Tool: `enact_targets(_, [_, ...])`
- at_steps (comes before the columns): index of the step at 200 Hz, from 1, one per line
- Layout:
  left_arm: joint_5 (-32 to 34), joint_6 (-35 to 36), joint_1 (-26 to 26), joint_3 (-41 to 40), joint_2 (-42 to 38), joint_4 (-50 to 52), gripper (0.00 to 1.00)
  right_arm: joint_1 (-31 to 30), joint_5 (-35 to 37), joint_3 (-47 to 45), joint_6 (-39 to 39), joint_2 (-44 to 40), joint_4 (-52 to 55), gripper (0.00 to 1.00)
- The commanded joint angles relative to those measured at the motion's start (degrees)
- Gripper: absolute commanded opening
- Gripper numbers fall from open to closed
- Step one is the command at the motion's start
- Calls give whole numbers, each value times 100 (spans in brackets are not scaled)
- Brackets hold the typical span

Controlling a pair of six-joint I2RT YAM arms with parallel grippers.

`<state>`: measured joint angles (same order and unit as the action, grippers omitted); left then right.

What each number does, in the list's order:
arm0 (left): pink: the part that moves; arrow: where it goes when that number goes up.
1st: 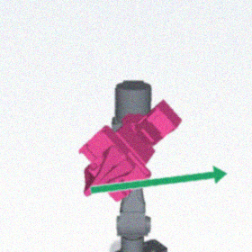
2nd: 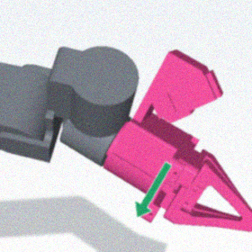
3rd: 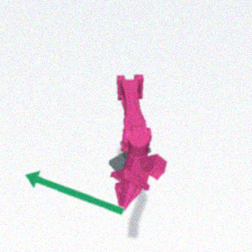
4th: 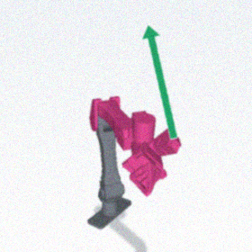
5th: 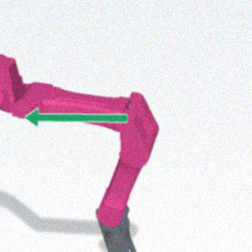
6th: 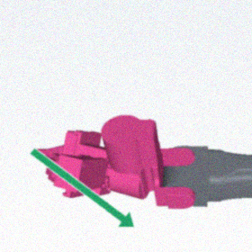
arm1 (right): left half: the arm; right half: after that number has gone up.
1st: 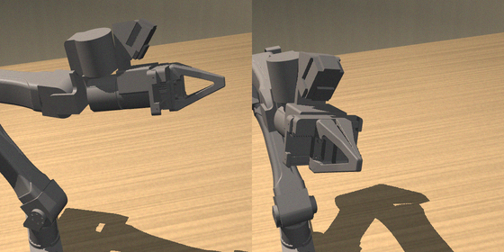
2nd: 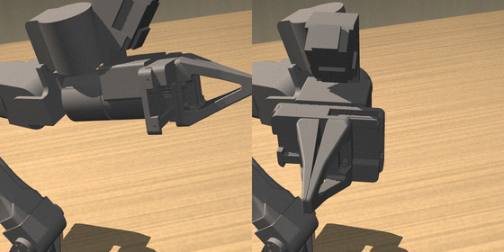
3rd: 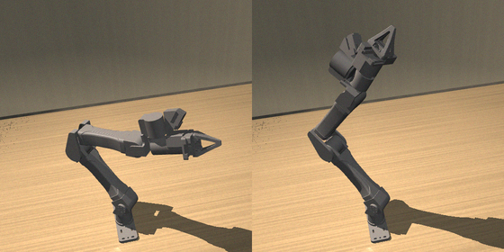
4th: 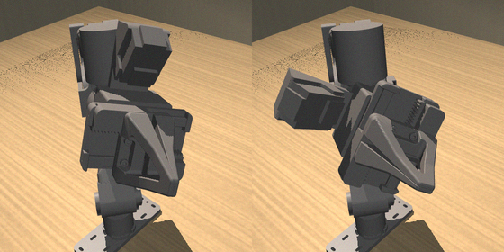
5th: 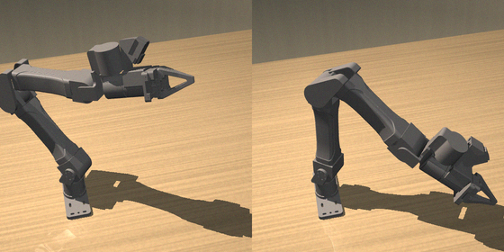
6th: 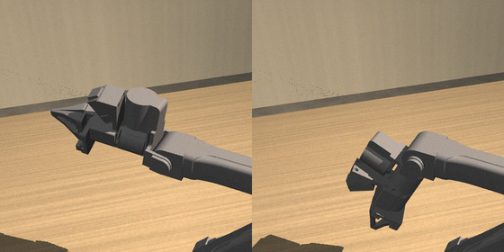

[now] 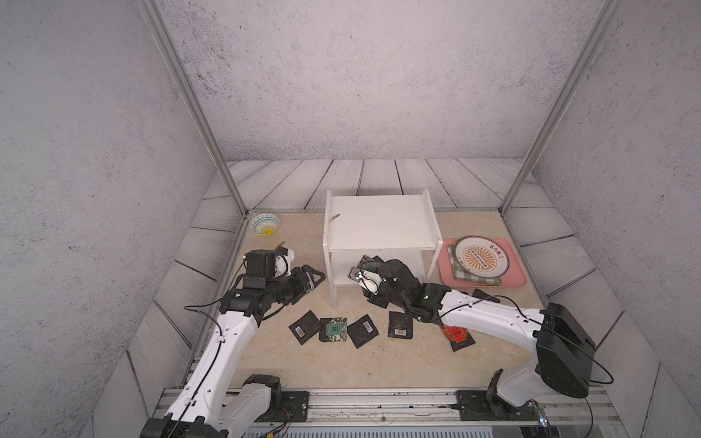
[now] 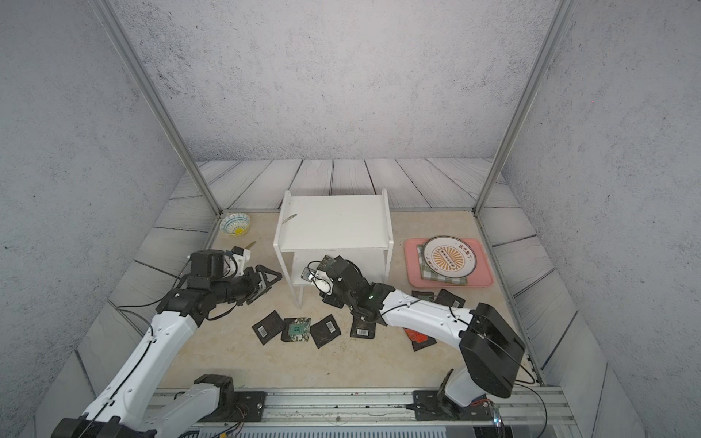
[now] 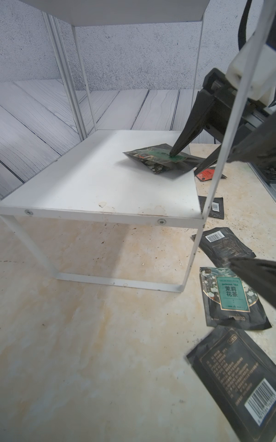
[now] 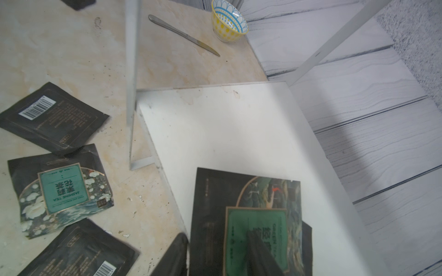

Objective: Remove the tea bags from the shelf
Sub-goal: Pick up the tea bag from the shelf.

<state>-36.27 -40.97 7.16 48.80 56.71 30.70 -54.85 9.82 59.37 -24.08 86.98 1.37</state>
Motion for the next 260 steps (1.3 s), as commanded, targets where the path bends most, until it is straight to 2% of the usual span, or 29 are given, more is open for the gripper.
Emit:
enact_targets(1, [-3,52,-57,-19,-38,6,67,13,-121,-137,131,-185,322,36])
enact_targets(40, [-1,24,-52,-37,-45,-16,67,14,-130,-137,114,-372,395,28])
enact_targets(56, [-3,17,-57,-37,-37,-28,66,11,-130,-95,89,-405,450,21])
enact_targets(130, [-12,9,-56,-50,-48,-29,67,15,-88,83,26,-582,531,8])
enact_targets(221, [-33,-22,-56,-72,-79,-64,67,10,120,0,-141,-1105,492,5])
enact_targets(260, [-29,-32,-56,-37,-83,-46,66,4,-18,-101,-166,-1432,580,4])
